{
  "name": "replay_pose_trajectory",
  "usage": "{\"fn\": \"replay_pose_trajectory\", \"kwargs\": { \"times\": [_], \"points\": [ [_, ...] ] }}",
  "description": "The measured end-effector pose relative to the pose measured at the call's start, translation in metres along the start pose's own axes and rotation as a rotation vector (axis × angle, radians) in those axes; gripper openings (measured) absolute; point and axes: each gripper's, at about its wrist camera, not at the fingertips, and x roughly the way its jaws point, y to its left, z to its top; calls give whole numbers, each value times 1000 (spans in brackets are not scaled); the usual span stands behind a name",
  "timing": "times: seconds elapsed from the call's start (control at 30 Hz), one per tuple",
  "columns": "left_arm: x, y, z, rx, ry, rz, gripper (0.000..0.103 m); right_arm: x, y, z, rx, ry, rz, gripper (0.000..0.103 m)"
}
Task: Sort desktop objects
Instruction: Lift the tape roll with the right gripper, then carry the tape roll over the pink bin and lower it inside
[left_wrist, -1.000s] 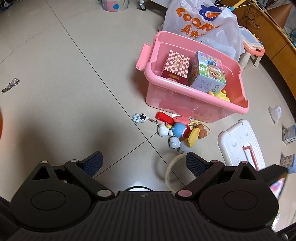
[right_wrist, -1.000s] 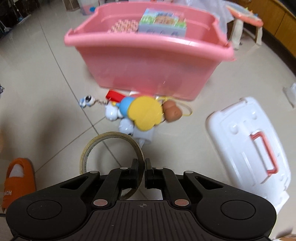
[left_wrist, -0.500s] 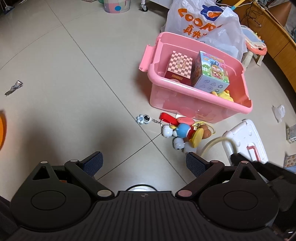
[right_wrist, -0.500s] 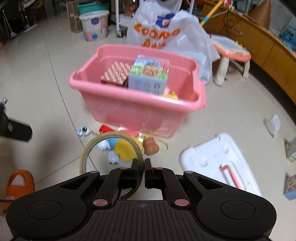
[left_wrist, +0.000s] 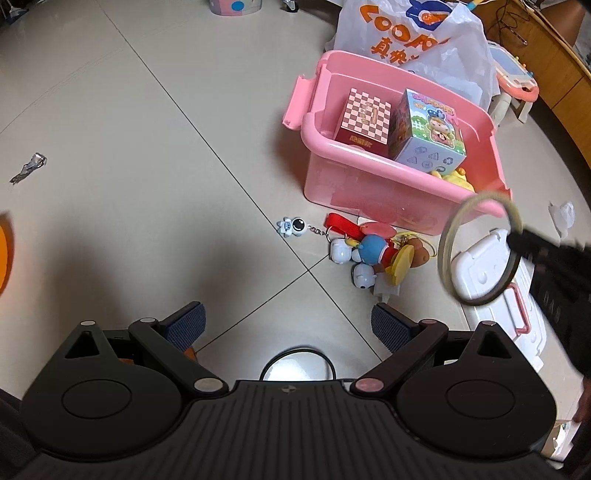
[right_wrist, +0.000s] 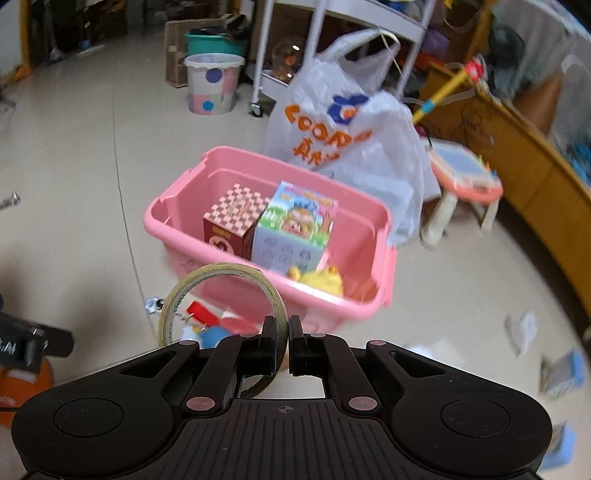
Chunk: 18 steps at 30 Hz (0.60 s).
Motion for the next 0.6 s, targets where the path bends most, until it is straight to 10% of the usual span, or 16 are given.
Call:
{"fn": "replay_pose_trajectory", "kwargs": {
  "times": [0.6],
  "points": [
    [17,9,5,-50,36,17,98,73,22,85,-294,-138,-41,5]
  ]
}}
